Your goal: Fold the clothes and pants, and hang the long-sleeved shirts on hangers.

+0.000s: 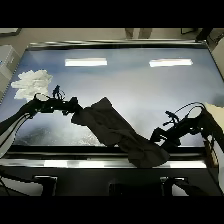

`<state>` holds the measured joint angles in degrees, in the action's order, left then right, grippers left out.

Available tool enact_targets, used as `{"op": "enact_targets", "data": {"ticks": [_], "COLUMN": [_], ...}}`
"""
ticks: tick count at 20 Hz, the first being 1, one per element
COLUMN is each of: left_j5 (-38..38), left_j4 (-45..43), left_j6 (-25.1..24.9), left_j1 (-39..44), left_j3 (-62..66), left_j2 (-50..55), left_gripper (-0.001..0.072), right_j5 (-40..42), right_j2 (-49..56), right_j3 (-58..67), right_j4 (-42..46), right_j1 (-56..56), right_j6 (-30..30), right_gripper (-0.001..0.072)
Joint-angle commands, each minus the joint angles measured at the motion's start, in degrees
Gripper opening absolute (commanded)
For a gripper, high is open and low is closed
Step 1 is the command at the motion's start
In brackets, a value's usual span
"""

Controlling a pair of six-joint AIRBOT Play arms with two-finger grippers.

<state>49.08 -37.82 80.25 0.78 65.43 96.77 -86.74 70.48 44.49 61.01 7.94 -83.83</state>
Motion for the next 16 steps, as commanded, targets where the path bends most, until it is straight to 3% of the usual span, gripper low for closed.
{"op": "enact_targets", "data": {"ticks": [1, 6, 9, 10, 12, 16], "left_j5": [1.27, 2.51, 2.56, 2.95, 3.43, 2.93], "left_j4": [0.15, 0.07, -0.11, -0.11, -0.13, -0.11], "left_j6": [-1.05, -1.07, -1.01, -1.01, -1.05, -5.86], "left_j1": [0.15, 0.24, 0.52, 0.5, 0.37, -0.44], "left_j3": [-0.02, -0.04, -0.04, -0.02, -0.02, 3.72], "left_j2": [-0.57, -1.4, -2.36, -2.69, -3.96, -12.39], "left_gripper": [0.0026, 0.0026, 0.0025, 0.0025, 0.0025, 0.0024], "right_j5": [1.53, 7.85, 11.39, 12.85, 13.62, 9.73], "right_j2": [-3.52, -4.63, -4.63, -4.63, -4.66, -8.46], "right_j3": [-4.61, -13.11, -14.56, -14.38, -12.61, 3.63], "right_j4": [-7.17, -17.0, -17.33, -17.44, -17.35, -7.5], "right_j1": [-0.04, -0.31, -8.81, -12.2, -16.15, -12.74], "right_j6": [3.23, 6.56, 6.71, 6.49, 4.81, 1.51], "right_gripper": [0.0698, 0.0696, 0.0671, 0.0548, 0.0046, 0.0053]}}
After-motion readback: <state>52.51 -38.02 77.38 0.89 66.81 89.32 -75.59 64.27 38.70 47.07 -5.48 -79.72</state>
